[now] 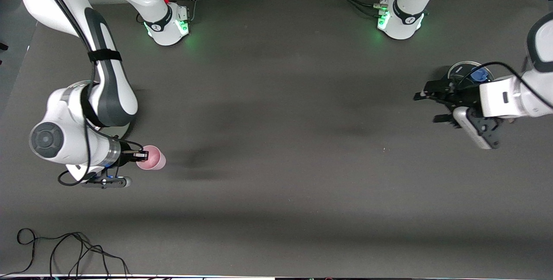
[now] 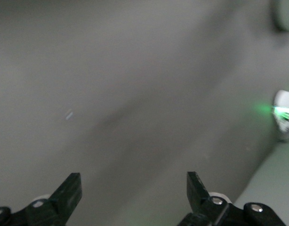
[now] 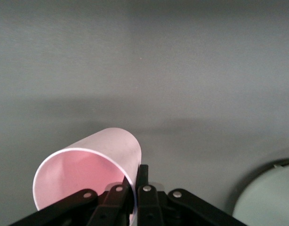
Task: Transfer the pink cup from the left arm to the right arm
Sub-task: 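Carry the cup with the right gripper while the left gripper withdraws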
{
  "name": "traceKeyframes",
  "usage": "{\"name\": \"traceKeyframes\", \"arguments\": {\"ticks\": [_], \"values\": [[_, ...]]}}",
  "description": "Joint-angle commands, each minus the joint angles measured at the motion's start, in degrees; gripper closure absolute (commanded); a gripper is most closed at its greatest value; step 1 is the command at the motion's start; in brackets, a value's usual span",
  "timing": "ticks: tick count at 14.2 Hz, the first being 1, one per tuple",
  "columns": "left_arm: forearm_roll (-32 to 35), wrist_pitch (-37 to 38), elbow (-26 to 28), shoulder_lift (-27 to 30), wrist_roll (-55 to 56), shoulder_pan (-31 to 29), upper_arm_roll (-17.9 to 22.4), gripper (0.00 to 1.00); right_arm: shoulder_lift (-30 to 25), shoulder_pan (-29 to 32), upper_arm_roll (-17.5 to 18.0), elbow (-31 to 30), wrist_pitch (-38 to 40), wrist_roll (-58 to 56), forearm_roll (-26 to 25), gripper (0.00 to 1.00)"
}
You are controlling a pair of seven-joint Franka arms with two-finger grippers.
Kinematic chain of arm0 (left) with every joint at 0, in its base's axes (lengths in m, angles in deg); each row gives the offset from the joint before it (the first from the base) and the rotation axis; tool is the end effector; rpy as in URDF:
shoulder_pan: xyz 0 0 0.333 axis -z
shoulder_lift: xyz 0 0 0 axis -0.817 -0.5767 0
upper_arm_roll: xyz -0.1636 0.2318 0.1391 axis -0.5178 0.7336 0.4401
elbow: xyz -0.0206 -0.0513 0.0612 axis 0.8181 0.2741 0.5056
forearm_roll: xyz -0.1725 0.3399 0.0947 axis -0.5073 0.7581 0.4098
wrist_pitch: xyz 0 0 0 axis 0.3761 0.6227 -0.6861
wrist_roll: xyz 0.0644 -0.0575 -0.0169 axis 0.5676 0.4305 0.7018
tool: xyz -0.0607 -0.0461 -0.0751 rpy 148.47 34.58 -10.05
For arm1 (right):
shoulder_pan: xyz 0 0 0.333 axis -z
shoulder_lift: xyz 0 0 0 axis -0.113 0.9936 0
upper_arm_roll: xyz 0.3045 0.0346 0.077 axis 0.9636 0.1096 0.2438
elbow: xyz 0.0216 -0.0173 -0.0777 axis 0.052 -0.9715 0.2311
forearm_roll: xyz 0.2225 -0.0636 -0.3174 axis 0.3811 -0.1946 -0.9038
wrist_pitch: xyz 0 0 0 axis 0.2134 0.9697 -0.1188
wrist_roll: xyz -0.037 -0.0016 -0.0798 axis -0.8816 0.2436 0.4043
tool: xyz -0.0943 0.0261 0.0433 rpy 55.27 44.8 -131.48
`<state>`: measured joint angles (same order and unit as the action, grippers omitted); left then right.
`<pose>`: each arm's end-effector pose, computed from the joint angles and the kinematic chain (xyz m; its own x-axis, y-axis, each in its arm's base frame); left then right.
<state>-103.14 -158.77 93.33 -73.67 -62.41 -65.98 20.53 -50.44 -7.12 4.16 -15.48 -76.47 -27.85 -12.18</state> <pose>0.5879 -0.0554 0.5266 0.8928 -0.4492 -0.0326 -0.3905 -0.8082 0.4408 0.6497 0.0594 0.3265 0.9952 -0.0325 -0.0919 -0.0313 -0.9994 0.0147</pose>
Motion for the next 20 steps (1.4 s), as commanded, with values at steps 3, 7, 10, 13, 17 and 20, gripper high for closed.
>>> {"name": "traceKeyframes", "arguments": {"ticks": [3,7,10,13,17,20], "values": [[10.91,6.65,-6.2,1.16,18.09,0.82,-0.5,0.01,-3.21,-0.63,-0.05,-13.07,-14.26,-1.14,-0.8,1.0],[22.16,10.36,-7.61,1.16,33.44,2.4,-0.59,0.0,-2.25,-0.54,-0.05,-18.62,-23.23,-1.14,-0.71,1.0],[23.77,9.23,-6.56,2.56,32.57,1.61,-0.07,0.0,-1.46,-0.37,0.04,-19.68,-25.8,-1.4,-0.71,1.0],[25.18,0.72,-1.04,5.02,32.57,1.7,-0.15,0.0,-1.46,-0.28,-0.04,-19.6,-25.62,-2.28,-0.71,0.98],[25.0,-3.97,2.94,6.61,29.43,1.61,-0.15,0.0,-2.24,0.78,0.04,-19.6,-25.01,-2.63,-0.44,0.01],[24.74,-4.4,3.02,7.4,26.33,0.38,0.02,0.0,-5.31,0.77,-0.05,-19.07,-21.0,-3.25,-0.36,0.0]]}}
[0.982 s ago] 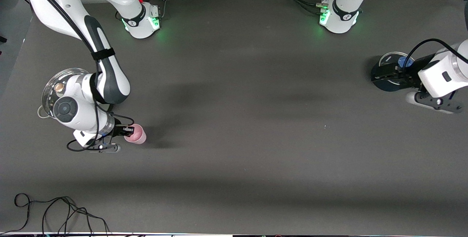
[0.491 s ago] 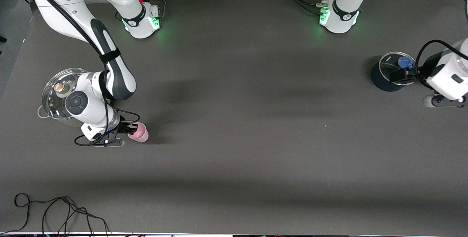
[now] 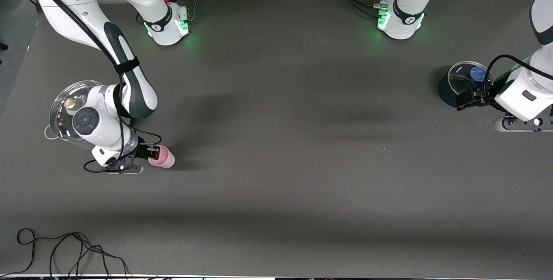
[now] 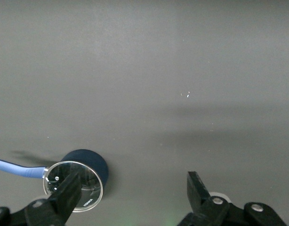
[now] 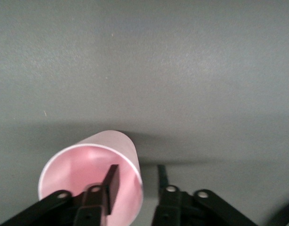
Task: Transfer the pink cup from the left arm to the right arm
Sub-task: 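Carry the cup with the right gripper while the left gripper withdraws, then set the cup on the table and open the right gripper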
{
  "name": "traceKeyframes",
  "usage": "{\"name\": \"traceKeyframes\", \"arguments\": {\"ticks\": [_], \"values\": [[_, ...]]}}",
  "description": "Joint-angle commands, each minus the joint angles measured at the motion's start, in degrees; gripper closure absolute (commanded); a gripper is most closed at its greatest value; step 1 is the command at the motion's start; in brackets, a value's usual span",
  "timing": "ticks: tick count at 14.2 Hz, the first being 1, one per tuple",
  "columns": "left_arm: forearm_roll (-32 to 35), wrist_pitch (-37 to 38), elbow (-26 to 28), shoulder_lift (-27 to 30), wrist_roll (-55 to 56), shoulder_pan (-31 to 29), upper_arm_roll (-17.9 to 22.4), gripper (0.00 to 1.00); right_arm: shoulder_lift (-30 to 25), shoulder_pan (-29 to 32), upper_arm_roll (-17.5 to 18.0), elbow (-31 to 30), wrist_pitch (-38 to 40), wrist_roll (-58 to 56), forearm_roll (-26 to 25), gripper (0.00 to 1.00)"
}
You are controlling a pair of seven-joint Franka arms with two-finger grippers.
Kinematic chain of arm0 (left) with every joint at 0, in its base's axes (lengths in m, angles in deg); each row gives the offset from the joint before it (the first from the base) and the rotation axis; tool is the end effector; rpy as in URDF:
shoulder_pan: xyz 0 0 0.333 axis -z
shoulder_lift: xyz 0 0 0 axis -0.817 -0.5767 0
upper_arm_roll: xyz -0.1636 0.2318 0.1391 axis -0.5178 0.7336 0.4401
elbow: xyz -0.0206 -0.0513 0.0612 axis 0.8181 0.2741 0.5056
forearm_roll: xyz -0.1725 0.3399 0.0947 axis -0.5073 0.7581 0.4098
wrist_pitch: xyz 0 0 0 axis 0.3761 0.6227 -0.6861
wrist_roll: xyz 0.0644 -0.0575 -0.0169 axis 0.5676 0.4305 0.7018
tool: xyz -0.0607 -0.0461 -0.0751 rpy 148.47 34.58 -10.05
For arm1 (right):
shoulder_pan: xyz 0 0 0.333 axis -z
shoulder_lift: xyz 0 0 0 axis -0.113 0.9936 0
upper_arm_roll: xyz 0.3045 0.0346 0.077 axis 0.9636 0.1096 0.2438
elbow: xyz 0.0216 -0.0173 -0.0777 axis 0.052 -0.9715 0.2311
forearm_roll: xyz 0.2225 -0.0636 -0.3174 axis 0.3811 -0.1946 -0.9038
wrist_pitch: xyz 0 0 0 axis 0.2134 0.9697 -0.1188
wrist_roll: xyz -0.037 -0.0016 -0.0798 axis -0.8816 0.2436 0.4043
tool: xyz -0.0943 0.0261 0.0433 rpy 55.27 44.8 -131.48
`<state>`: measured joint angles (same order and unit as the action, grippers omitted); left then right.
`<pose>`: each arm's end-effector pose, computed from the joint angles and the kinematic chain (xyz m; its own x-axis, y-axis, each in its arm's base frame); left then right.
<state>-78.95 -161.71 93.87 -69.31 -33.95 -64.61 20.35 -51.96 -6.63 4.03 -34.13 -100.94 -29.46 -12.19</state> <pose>0.5778 -0.0291 0.5606 0.9945 -0.0163 -0.1036 -0.0209 -0.9988 -0.0437 0.6003 0.0373 0.2416 0.9988 -0.0321 0.0370 -0.0328 -0.9993 0.0183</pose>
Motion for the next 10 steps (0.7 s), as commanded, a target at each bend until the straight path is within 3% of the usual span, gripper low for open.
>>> {"name": "traceKeyframes", "arguments": {"ticks": [1,3,6,10], "values": [[0.46,-1.9,2.39,3.04,-2.13,-1.16,0.29,0.0,-5.89,0.29,0.0,0.11,6.64,-1.64,-0.26,0.0],[-0.15,-1.82,2.22,3.04,-2.04,-0.12,1.43,0.0,-10.99,0.2,-1.66,0.02,11.39,-1.81,-0.26,0.0],[-1.73,-1.9,1.42,2.86,-1.87,12.77,14.67,0.0,-18.11,0.11,-3.42,0.2,17.9,-1.81,-0.26,0.0],[-1.74,-1.99,1.07,2.51,-2.13,14.83,15.85,0.0,-23.66,0.2,-4.83,5.71,30.44,-1.81,-0.52,0.0]]}}
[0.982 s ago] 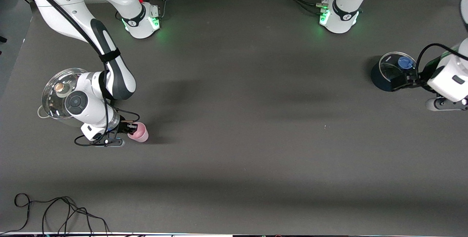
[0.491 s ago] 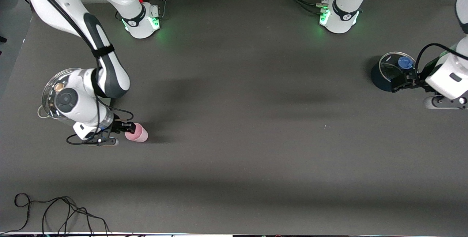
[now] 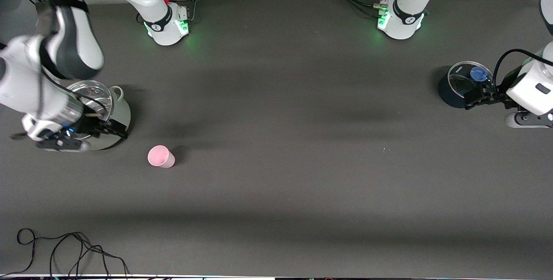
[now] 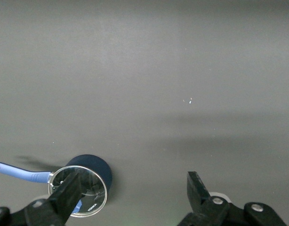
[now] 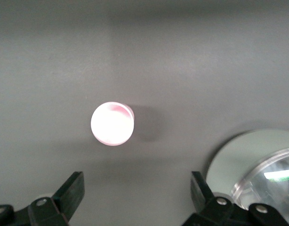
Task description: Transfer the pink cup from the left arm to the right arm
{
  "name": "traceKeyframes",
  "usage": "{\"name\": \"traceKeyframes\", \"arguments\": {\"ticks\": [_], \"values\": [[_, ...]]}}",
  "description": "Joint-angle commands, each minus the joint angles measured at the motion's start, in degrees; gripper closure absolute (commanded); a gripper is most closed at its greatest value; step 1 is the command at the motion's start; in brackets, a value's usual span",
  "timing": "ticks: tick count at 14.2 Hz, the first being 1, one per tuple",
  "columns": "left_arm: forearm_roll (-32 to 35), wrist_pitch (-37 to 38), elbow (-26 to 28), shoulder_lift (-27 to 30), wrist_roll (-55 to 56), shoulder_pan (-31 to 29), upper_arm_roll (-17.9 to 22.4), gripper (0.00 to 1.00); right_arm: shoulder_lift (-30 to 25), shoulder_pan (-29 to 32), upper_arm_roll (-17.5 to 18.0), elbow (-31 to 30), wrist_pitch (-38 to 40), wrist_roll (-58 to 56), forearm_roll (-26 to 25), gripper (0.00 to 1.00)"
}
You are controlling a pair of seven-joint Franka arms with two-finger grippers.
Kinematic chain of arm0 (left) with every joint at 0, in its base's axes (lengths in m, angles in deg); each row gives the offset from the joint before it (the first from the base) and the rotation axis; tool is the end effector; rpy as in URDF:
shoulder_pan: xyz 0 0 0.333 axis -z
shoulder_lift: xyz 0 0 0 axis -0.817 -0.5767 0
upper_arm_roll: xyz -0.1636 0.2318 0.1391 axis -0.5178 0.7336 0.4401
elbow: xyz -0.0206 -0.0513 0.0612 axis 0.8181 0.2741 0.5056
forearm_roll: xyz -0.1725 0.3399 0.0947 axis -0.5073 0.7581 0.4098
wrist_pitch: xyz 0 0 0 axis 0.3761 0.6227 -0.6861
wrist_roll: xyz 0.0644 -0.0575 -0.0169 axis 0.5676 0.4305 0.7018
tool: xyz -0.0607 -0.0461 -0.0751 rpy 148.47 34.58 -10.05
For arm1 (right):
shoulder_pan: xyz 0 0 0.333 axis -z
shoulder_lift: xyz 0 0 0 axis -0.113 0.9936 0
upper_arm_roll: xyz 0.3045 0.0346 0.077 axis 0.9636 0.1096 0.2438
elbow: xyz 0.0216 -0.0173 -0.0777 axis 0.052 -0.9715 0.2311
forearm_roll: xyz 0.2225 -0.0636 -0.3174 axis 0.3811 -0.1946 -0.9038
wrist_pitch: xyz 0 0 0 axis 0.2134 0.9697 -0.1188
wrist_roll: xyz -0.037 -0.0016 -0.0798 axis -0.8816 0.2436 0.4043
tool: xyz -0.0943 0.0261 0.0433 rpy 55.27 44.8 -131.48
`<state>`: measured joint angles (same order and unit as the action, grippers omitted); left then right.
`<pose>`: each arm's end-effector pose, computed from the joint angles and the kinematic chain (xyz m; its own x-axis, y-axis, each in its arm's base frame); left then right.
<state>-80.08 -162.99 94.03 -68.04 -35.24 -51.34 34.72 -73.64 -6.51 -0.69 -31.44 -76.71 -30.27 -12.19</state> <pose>0.5756 -0.0260 0.5723 0.9977 -0.0192 -0.0657 -0.0221 -0.9988 -0.0438 0.5664 -0.0093 0.4447 0.9952 -0.0940 0.0290 -0.0921 -0.9940 -0.0597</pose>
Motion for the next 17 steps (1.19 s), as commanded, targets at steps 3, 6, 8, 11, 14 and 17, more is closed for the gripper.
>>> {"name": "traceKeyframes", "arguments": {"ticks": [3,6,8,11,14,17], "values": [[-0.61,-0.62,0.92,1.25,-1.01,1.48,1.3,0.0,-2.78,-0.01,-1.17,10.57,17.47,-0.75,-0.87,0.0],[-0.7,-0.54,0.83,1.25,-4.08,1.48,1.3,0.0,-2.78,-0.01,-2.39,19.18,28.02,-0.74,-1.74,0.0],[-0.96,-0.19,0.83,1.16,-4.53,1.39,1.3,0.0,-2.78,-0.01,-2.4,22.8,31.29,-0.74,-3.85,0.0],[-1.49,-0.18,0.22,0.98,-4.44,1.22,1.3,0.0,-2.43,-0.01,-2.49,23.61,31.39,-0.92,-3.86,0.0],[-3.42,-0.27,-0.57,0.2,-3.74,1.13,1.48,0.0,-2.25,0.08,-2.66,23.43,31.39,-0.92,-3.86,0.0],[-2.55,0.61,-3.91,-2.53,-4.09,1.74,1.3,0.0,-2.34,-0.01,-3.63,23.17,31.39,-1.01,-3.86,0.0]]}}
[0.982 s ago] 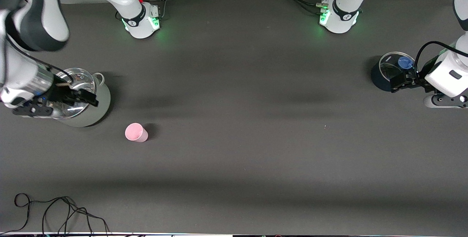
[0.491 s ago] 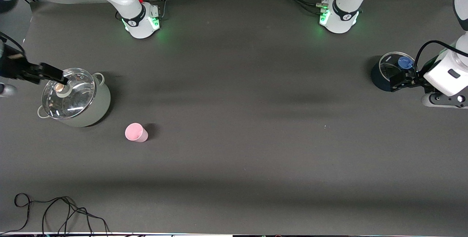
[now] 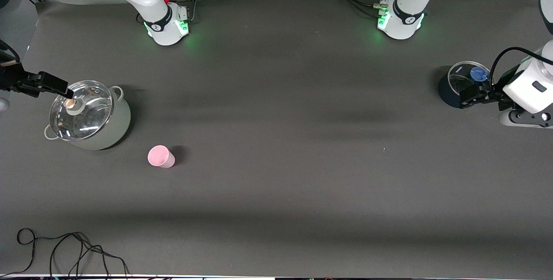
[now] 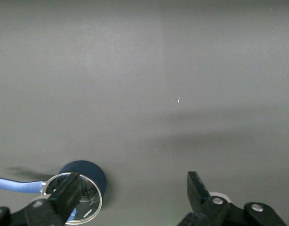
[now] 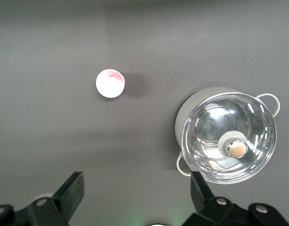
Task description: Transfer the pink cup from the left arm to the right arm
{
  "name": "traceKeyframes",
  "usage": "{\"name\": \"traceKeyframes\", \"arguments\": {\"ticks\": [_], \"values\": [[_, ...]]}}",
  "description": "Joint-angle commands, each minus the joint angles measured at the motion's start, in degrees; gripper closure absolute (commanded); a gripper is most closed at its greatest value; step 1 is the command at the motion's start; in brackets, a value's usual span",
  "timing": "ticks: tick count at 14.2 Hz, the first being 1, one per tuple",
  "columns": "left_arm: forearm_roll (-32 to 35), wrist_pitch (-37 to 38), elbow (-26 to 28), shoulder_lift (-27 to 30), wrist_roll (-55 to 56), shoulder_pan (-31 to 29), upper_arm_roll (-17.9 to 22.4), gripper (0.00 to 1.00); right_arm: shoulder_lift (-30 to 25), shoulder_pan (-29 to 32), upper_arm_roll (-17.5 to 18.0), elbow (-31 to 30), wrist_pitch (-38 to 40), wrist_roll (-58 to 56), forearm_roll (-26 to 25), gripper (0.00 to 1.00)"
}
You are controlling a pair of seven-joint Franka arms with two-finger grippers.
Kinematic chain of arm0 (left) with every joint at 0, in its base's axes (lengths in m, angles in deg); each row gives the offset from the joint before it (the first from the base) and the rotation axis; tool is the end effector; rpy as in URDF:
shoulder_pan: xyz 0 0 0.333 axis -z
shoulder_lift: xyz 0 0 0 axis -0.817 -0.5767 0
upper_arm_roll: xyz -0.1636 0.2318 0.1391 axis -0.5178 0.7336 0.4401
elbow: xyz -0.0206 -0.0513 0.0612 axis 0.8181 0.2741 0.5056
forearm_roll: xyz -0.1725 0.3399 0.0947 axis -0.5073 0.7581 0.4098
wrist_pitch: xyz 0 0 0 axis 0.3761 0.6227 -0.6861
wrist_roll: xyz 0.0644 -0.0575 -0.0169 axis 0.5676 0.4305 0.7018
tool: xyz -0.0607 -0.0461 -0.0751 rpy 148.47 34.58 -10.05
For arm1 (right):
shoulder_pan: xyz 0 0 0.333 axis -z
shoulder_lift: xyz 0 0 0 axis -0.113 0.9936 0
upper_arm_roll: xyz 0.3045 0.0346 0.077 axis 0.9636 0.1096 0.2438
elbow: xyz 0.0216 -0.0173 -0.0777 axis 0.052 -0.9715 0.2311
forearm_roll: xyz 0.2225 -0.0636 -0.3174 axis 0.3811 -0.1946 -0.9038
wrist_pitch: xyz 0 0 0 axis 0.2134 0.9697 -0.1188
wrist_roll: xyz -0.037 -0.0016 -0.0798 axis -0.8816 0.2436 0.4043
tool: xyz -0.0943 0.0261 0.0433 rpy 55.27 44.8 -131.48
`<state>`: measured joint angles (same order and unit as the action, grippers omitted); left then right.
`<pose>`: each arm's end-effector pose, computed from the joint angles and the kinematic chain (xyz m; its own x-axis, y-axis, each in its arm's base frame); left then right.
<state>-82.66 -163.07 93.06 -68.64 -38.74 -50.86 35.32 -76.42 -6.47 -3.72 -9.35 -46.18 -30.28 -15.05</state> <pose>0.5793 -0.0299 0.5743 0.9953 -0.0765 -0.0592 -0.0764 -0.9971 0.0039 0.5448 -0.0411 0.6085 0.9915 -0.1103 -0.0695 -0.1124 -0.9933 -0.0272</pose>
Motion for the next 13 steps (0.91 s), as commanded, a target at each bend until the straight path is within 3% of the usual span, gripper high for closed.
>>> {"name": "traceKeyframes", "arguments": {"ticks": [1,5,10,11,13], "values": [[-0.05,0.6,-3.04,-1.93,-0.59,1.17,0.71,0.0,0.45,-0.05,-0.59,1.0,0.95,-0.9,-0.99,0.0],[-0.58,0.68,-2.95,-1.93,0.11,1.0,0.71,0.0,0.44,0.73,-0.33,0.91,1.56,-0.99,-0.99,0.0],[-0.84,0.6,-3.04,-2.02,0.11,0.73,0.71,0.0,-0.08,10.65,7.57,0.73,1.65,-1.51,-0.91,0.0],[-0.84,0.6,-2.95,-2.02,0.11,0.73,0.71,0.0,-0.34,13.98,10.89,0.47,1.65,-2.56,-0.91,0.0],[-0.93,0.6,-2.95,-2.02,0.2,0.65,0.71,0.0,-0.7,14.89,12.5,0.38,0.95,-2.75,-0.91,0.0]]}}
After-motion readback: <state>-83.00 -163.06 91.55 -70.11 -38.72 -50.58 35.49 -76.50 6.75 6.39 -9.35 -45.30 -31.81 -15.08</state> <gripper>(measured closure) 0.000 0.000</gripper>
